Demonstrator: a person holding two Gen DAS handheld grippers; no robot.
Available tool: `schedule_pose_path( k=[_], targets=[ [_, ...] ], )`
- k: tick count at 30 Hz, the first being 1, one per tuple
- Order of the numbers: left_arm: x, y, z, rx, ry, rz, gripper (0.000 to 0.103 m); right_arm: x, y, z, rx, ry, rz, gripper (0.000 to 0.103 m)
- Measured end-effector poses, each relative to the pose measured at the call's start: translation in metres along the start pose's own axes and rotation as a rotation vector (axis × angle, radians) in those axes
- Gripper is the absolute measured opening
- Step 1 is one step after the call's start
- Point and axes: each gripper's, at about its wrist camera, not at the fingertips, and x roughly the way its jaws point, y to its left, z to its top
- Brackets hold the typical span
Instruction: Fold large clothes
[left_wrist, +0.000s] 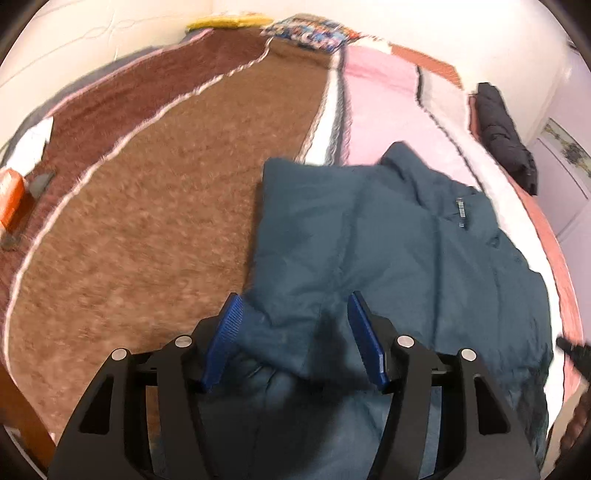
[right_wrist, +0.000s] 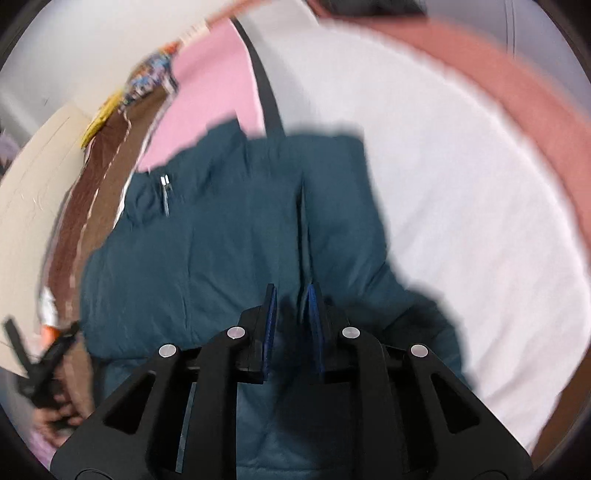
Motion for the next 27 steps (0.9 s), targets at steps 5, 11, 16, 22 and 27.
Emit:
schedule_pose_path(
  k=[5,11,16,22,27],
  targets=[
    [-0.034,0.013,-0.016,0.037,0.0,0.025,0.059,0.037,0.01,-0.005,-0.041,0.149,0.104,0.018],
    [-0.079,0.035,-0.041,0.06,0.021,0.046,0.059,0.051,0.003,-0.015,-0.05,0.21,0.059,0.018],
    [-0.107,0.061,-0.073,0.062,0.083,0.061,0.06,-0.018,-0.007,-0.032,-0.114,0.169,0.123,0.018],
    [-0.132,0.091,-0.127,-0.002,0.192,0.014,0.061,-0.093,-0.035,-0.085,-0.19,0.19,0.101,0.033],
    [-0.145,0.104,-0.171,-0.09,0.278,-0.056,0.061,-0.136,-0.066,-0.126,-0.163,0.216,0.107,0.045]
  ],
)
